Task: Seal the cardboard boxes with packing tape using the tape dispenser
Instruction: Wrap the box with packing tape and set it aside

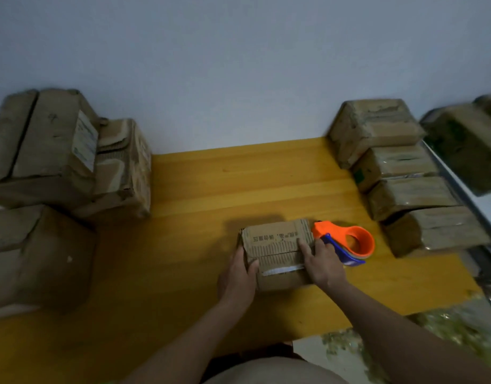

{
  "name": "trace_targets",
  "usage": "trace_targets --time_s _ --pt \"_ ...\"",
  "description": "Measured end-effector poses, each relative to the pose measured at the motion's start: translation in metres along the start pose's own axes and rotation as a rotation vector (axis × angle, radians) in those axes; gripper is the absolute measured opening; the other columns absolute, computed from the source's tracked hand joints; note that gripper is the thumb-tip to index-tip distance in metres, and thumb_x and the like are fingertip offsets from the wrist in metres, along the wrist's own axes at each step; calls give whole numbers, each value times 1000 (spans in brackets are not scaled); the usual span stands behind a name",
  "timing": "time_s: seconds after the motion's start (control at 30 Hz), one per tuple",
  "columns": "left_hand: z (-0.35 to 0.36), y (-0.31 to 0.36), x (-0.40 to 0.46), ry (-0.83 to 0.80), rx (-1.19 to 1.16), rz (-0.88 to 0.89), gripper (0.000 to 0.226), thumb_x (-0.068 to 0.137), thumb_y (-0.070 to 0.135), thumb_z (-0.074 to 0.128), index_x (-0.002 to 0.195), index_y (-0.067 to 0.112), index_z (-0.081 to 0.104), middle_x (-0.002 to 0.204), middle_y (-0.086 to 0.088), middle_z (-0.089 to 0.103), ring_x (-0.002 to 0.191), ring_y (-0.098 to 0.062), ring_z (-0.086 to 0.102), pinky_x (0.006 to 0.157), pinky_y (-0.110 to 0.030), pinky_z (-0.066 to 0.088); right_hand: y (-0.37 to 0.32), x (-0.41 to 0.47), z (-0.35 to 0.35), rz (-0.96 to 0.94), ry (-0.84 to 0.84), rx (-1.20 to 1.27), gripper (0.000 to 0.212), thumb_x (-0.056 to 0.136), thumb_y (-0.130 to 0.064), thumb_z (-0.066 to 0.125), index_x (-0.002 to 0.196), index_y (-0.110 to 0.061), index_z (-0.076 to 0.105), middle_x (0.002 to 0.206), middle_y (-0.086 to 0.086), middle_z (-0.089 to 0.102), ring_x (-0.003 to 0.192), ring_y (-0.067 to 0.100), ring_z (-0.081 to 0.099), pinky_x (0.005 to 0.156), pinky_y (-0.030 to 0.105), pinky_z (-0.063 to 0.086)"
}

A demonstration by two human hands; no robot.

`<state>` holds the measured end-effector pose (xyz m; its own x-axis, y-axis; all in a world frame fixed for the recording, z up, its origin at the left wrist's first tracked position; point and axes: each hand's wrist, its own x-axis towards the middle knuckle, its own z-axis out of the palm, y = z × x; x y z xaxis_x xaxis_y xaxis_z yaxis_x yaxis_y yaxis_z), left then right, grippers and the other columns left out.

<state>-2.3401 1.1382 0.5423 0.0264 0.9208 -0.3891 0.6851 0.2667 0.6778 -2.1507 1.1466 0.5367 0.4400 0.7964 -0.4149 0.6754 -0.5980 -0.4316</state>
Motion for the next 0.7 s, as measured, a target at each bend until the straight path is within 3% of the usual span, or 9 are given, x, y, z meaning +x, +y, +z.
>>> trace_targets --time_s 0.1,0.17,0.27,0.33,0.37,0.47,0.6,0.7 --pt "12 7 -8 -5 -7 -24 51 100 32 46 147 23 30 136 1 53 116 -18 55 92 -36 50 6 8 -15 -29 9 -48 50 97 -47 40 115 -3 53 120 21 49 110 39 50 90 43 41" --pt "20 8 -11 29 6 -35 61 98 31 49 150 20 21 144 -3 42 127 -20 45 102 -39 44 6 12 -21 -144 32 -62 45 97 -37 47 124 -1 45 128 21 43 117 38 45 94 42 39" --pt "27 12 -12 222 271 116 73 98 35 48 154 17 5 159 -5 9 145 -23 9 119 -37 11 0 21 -30 -441 -59 -49 51 96 -17 47 145 -15 32 146 14 30 131 34 33 109 41 30" --pt "33 16 -11 146 497 374 76 97 54 33 154 17 -2 160 -4 -15 146 -22 -18 117 -38 -16 -4 31 -35 -579 -138 -108 50 96 -10 43 145 -19 35 148 12 31 132 33 34 111 38 28" --pt "36 18 -10 67 623 468 86 92 68 25 153 16 -7 158 -6 -22 144 -23 -25 115 -39 -20 -5 36 -36 -617 -163 -130 48 96 -8 42 143 -17 39 145 13 35 130 34 36 111 37 28" --pt "47 19 -4 -39 877 506 113 77 87 22 151 10 -13 156 -13 -25 142 -28 -29 116 -46 -18 -6 45 -40 -635 -225 -146 43 97 -8 42 140 -14 45 136 17 43 124 37 42 107 37 31" --pt "51 20 3 -21 893 471 113 76 87 26 152 14 -14 155 -14 -28 141 -30 -31 115 -47 -19 -2 52 -46 -624 -275 -144 44 99 -9 39 142 -17 43 135 16 43 124 36 42 108 36 30" --pt "52 17 6 -32 900 453 110 73 90 22 151 23 -17 155 -12 -31 140 -28 -34 113 -52 -21 9 53 -52 -587 -250 24 49 95 -1 40 143 -12 38 138 15 42 129 30 40 110 31 29"
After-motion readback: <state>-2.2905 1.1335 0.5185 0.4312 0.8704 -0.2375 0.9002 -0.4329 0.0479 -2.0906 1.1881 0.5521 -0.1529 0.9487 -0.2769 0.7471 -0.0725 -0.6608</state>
